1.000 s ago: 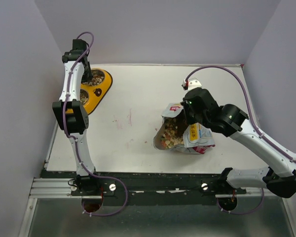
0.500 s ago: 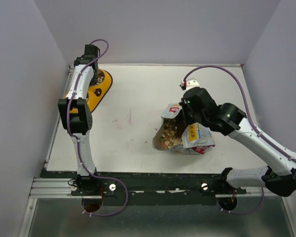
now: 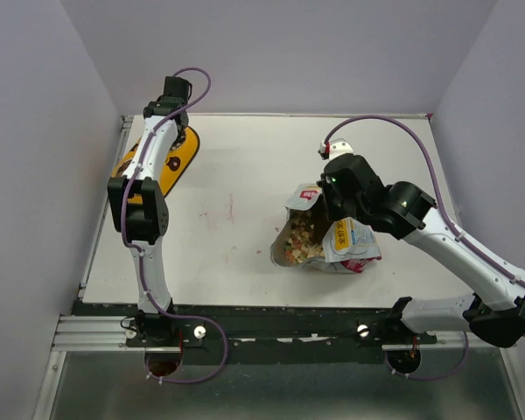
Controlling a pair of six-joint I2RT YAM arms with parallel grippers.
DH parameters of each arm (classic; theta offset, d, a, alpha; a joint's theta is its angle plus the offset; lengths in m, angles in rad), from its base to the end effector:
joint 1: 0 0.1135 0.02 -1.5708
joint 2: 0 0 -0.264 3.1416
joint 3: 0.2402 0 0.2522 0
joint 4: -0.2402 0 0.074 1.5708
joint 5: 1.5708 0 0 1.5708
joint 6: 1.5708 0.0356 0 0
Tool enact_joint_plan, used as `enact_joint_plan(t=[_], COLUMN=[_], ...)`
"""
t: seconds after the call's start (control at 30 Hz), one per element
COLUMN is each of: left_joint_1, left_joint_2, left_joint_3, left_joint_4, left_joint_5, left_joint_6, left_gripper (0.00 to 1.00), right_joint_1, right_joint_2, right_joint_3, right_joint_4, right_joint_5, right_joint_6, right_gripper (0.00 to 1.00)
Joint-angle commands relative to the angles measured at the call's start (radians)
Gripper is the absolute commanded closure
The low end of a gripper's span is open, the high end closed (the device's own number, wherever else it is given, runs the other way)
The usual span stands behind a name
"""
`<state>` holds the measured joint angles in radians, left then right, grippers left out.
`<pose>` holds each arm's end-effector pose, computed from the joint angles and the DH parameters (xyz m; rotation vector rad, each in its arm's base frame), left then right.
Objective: Serve the pet food
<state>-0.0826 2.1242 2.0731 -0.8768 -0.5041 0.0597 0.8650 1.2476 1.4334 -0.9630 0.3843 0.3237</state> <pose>0.4693 -0.0216 0.3013 -0.0351 2.4371 0.6161 0.1672 0.1756 0.3930 -0.4298 2.2433 0.1672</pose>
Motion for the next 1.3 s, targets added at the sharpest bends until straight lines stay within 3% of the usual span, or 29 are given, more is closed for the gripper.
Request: enact_joint_plan(t=[0.0,0.23,0.43,0.6,0.73,0.87,0.97,1.1,1.27], left_joint_1=[0.023,0.049,0.127,0.168,0.150,0.086,0.055,0.015,-0.126], left_joint_2=[-0.078,-0.200,-0.429,-0.657,-0.879,-1.124,-1.315,-1.469,-1.573], left_joint_3=[0.015,-0.040,-0.267,-0.484,-0.755,-1.059,-1.212,-1.257,-1.239], left_joint_4=[-0.017,-0.079,-0.038,0.042,0.241,0.490,0.579,0.503,0.325], left_joint_5=[-0.008,0.136,0.422,0.779,1.077,1.260,1.320,1.406,1.438], left_joint_6=[-0.033,-0.191,-0.357,-0.469,-0.613,-0.773,-0.865,-0.873,-0.888], left_gripper=[1.00,1.00,1.00,1.00,1.00,1.00,1.00,1.00,1.00], right_joint_1=[0.002,0.000,0.000,0.002,0.000,0.000,0.002,0.000,-0.001], right_joint_2=[0.001,-0.011,-0.014,-0.007,0.003,0.027,0.050,0.059,0.073], right_joint_3=[0.033,0.033,0.044,0.055,0.047,0.079,0.119,0.118,0.130], right_joint_4=[0.029,0.044,0.053,0.053,0.072,0.079,0.055,0.046,0.059], right_joint_5=[0.004,-0.012,0.002,0.014,0.025,0.031,0.060,0.099,0.105], right_joint_6=[0.012,0.021,0.028,0.041,0.046,0.029,0.018,0.003,-0.026], right_gripper=[0.99,0.99,0.99,0.99,0.99,0.99,0.99,0.99,0.99])
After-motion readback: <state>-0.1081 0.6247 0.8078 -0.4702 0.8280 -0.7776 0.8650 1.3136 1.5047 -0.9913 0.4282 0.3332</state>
